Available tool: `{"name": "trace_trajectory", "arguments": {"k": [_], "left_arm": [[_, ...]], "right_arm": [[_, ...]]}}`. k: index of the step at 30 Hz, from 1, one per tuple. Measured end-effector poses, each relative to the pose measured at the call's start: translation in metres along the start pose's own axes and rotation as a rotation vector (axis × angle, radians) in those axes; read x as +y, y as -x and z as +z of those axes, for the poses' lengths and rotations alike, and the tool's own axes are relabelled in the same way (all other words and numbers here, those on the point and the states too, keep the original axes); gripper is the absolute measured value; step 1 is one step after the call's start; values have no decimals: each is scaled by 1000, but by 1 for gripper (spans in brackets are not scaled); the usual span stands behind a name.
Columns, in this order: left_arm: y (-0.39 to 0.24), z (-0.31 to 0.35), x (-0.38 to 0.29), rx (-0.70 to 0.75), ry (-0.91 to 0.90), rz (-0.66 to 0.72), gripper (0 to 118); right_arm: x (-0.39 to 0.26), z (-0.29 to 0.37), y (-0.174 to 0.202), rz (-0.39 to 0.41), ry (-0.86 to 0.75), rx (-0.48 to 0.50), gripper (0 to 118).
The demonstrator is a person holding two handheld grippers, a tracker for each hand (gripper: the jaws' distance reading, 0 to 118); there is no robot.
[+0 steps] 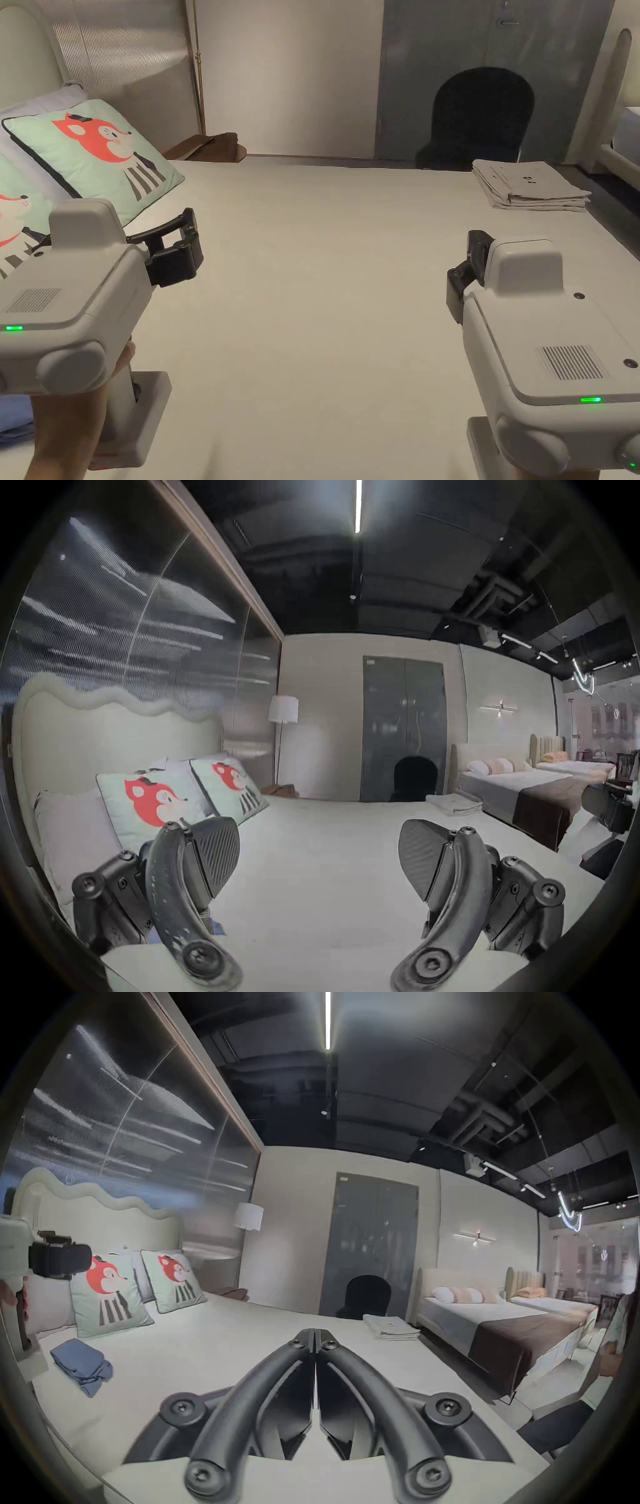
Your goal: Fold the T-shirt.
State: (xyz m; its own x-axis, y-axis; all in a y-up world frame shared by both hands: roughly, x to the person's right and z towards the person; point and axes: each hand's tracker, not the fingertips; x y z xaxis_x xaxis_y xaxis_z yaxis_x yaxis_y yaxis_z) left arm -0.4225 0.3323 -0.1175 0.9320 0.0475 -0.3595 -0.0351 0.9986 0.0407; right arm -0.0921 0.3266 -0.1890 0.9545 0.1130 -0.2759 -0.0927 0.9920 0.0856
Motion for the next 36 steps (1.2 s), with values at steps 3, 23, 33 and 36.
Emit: {"name": "trace_trajectory", "arguments": {"k": [3,23,33,36], "left_arm": [[-19,3,-13,-22,-46,-8,90],[-68,2,-32,-116,-33,-58,0],[-71,2,-33,-123,-32,-64,0],[-71,1,-32,-124,-32,-64,0]], "right_arm": [[0,7,-13,-1,-19,-32,0],[-6,16,-33,-1,-24,-97,0],[-5,13,-33,-2,-18,-96,0],[-6,13,-32,1,-17,-95,0]]}}
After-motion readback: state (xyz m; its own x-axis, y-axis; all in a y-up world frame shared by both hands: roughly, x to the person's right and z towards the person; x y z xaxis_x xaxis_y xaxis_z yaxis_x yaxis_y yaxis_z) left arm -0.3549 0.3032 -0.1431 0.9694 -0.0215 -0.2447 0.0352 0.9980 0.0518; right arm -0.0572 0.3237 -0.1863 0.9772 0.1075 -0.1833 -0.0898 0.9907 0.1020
